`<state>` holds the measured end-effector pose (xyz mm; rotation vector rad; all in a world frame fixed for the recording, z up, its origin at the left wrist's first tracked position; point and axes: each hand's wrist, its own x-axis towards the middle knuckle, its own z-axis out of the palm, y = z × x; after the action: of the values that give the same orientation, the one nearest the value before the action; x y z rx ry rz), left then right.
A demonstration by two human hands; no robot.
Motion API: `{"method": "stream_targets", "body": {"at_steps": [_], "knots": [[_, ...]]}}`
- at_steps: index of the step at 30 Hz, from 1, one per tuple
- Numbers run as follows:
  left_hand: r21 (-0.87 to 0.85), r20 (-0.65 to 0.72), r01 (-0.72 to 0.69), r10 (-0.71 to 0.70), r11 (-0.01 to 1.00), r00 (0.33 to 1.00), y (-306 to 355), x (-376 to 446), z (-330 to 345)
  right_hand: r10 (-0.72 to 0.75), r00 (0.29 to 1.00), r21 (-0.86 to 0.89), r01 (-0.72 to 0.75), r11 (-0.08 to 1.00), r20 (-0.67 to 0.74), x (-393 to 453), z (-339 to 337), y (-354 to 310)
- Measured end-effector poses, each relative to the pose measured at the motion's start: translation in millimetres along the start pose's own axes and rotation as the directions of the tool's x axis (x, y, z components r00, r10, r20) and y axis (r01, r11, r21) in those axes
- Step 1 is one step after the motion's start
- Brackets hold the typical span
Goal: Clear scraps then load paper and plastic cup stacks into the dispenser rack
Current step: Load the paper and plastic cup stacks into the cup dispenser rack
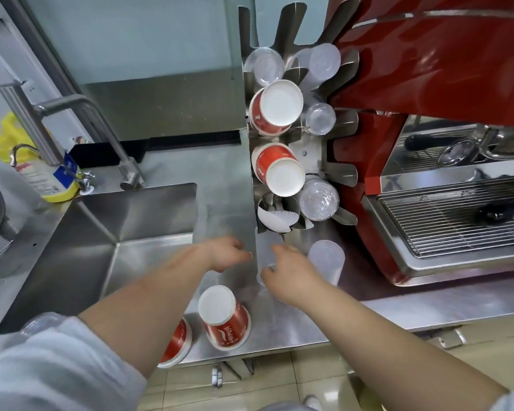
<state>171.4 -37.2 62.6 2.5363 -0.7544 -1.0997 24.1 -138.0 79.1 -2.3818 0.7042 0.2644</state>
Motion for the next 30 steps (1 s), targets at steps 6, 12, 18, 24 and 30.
{"method": "stream_targets", "body": {"at_steps": [6,12,18,24,30], "knots": [[-0.177,0.090,0.068,-0.053,0.982,0.995,0.2,19.5,15.5,0.182,0.983,0.100,-0.182,0.978,0.009,27.8,14.4,-1.1],[-0.385,0.143,0.154,-0.106,0.910,0.984,-2.5,23.4,16.8,0.243,0.967,0.315,-0.254,0.914,0.073,42.6,22.1,-3.4],[-0.391,0.153,0.195,-0.145,0.900,0.977,-10.1,17.7,3.8,0.235,0.963,0.487,-0.268,0.831,0.129,46.3,25.4,-11.6],[-0.452,0.123,0.223,-0.187,0.864,0.975,-32.7,2.5,-17.5,0.170,0.972,0.552,-0.232,0.801,0.161,45.2,23.6,-37.1],[-0.588,0.068,0.170,-0.161,0.791,0.985,-56.5,-26.3,-41.8,0.034,0.994,0.536,-0.087,0.840,0.107,34.3,20.3,-69.7]]}}
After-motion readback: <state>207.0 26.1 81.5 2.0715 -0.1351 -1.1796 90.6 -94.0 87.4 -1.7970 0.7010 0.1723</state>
